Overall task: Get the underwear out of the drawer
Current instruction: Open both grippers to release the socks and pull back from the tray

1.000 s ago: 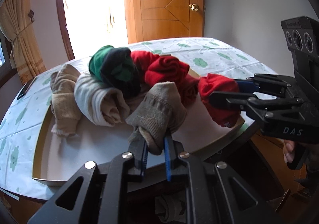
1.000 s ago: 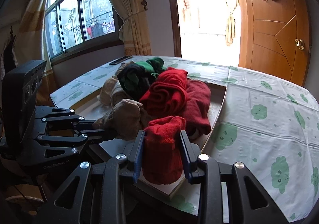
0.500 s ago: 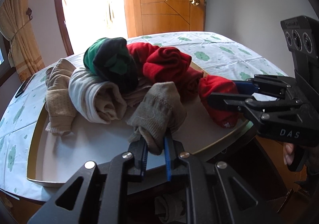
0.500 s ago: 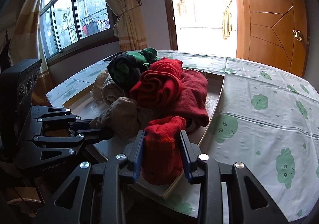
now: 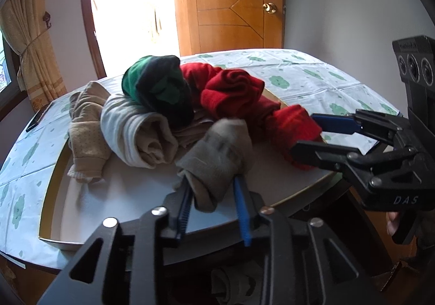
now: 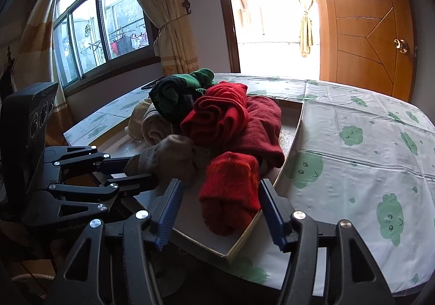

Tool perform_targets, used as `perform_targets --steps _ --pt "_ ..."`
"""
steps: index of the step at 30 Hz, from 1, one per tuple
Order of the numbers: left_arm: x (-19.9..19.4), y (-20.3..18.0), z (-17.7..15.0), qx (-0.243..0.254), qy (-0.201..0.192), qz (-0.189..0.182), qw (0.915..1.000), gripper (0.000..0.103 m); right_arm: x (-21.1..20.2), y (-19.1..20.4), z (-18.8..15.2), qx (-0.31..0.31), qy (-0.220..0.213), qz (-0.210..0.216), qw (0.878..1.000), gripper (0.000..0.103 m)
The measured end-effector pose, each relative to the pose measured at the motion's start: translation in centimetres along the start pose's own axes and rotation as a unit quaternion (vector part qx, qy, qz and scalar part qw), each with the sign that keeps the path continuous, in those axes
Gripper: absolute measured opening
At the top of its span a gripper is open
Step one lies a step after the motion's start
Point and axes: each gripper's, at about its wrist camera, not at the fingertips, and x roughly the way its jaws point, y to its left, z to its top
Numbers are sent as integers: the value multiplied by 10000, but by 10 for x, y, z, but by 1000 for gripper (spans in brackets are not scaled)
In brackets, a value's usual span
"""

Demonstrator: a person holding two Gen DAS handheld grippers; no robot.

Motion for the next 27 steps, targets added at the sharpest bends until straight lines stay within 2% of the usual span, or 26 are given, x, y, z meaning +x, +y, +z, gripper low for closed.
perform_targets --steps 2,6,10,18,20,27 --pt "-2 1 -1 -20 -59 32 10000 42 0 1 -1 -2 -1 2 10000 60" --pt "-5 0 -2 7 -125 68 9999 46 0 4 -2 -9 3 -13 10000 61" --pt "-10 -1 -4 6 -214 93 9997 58 -5 7 -6 -11 -73 0 10000 65" --pt "-18 -2 -10 -69 -337 80 9994 62 -10 5 -12 57 -179 -41 9998 67" --pt "-19 -1 -12 -95 -356 62 9993 67 -13 5 -15 86 -222 -41 9997 67" --pt "-28 -7 -21 -49 -434 11 9990 70 -26 13 -22 -12 -323 -68 9995 68"
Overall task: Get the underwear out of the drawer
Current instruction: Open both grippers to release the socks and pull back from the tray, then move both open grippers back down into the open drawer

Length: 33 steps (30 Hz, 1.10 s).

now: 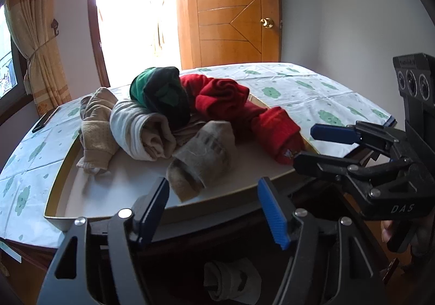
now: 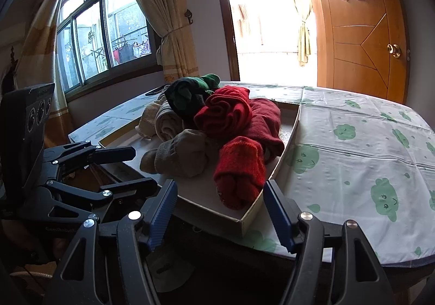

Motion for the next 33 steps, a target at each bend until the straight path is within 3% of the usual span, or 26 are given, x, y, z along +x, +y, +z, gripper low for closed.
perform_targets --steps 4,33 --pt "-3 -1 -4 -27 -28 -25 10000 71 -6 4 -3 -2 -62 45 10000 72" --pt "-20 0 -36 -74 -154 33 9998 71 -7 36 -44 -372 65 247 9990 72"
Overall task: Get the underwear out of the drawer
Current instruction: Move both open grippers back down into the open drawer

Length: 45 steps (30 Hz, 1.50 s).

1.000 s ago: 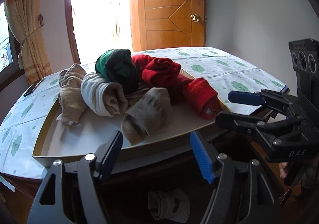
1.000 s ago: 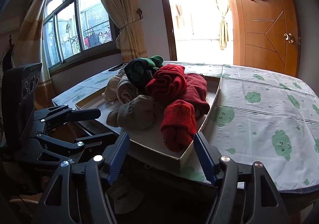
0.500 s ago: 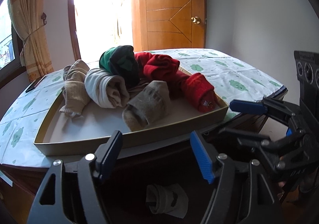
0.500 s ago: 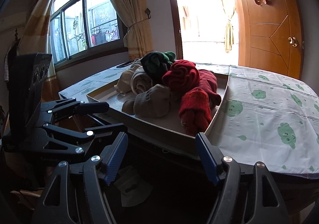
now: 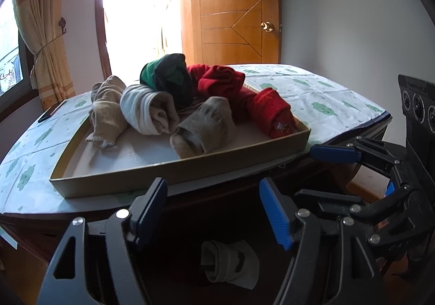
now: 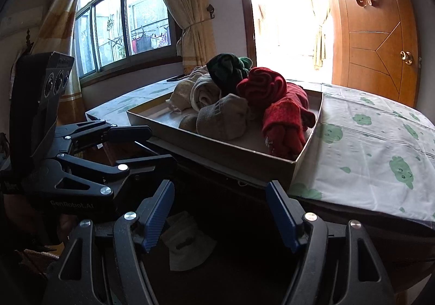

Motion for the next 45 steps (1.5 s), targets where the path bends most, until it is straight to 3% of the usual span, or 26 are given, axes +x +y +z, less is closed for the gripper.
perform_targets --steps 12,20,23,27,31,45 --pt "-4 16 -27 56 179 161 9997 72 7 18 -12 -458 197 140 9987 73" --pt "-9 38 -45 17 415 290 9987 77 21 40 -12 -934 579 332 9934 73" --pt "-7 45 -49 16 569 358 9977 77 35 51 -14 -1187 970 448 9872 73" --pt "1 51 -56 78 826 467 9955 79 63 69 -24 -1736 1685 479 9691 73" --pt "8 55 -62 124 1005 506 9936 87 90 80 -35 -2022 2203 499 9529 73" --pt "21 78 -67 -381 1381 428 9888 91 138 78 -41 -1889 2693 723 9416 73"
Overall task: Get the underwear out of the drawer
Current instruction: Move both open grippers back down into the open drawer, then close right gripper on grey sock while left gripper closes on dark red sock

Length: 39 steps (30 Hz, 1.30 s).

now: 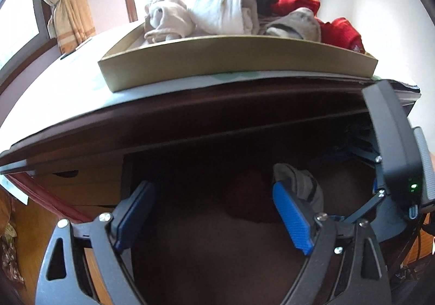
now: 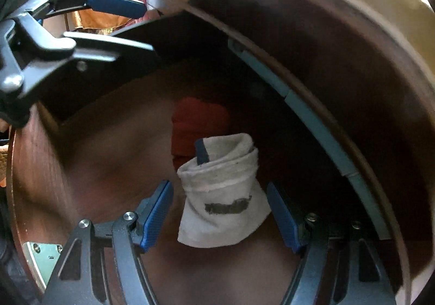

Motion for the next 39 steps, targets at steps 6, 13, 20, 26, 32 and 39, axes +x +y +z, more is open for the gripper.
perform_targets --steps 6,13,20,26,32,39 --pt "8 -4 0 136 238 -113 9996 91 12 -6 0 312 238 275 9988 40" --pt "24 -21 2 589 693 -230 9956 91 -16 -6 -5 395 226 168 9988 32" --pt "53 -47 4 1070 1329 -469 9842 91 -37 -18 -17 760 271 -117 9967 32" --pt "79 -64 9 1350 1718 -465 9747 89 -52 -21 -21 961 88 -72 9953 32" --pt "88 -77 11 1518 1827 -350 9707 88 -68 -1 -22 927 -141 -24 9956 32" --pt "98 -83 7 1915 1867 -219 9633 81 -76 5 -22 801 -194 -87 9966 32"
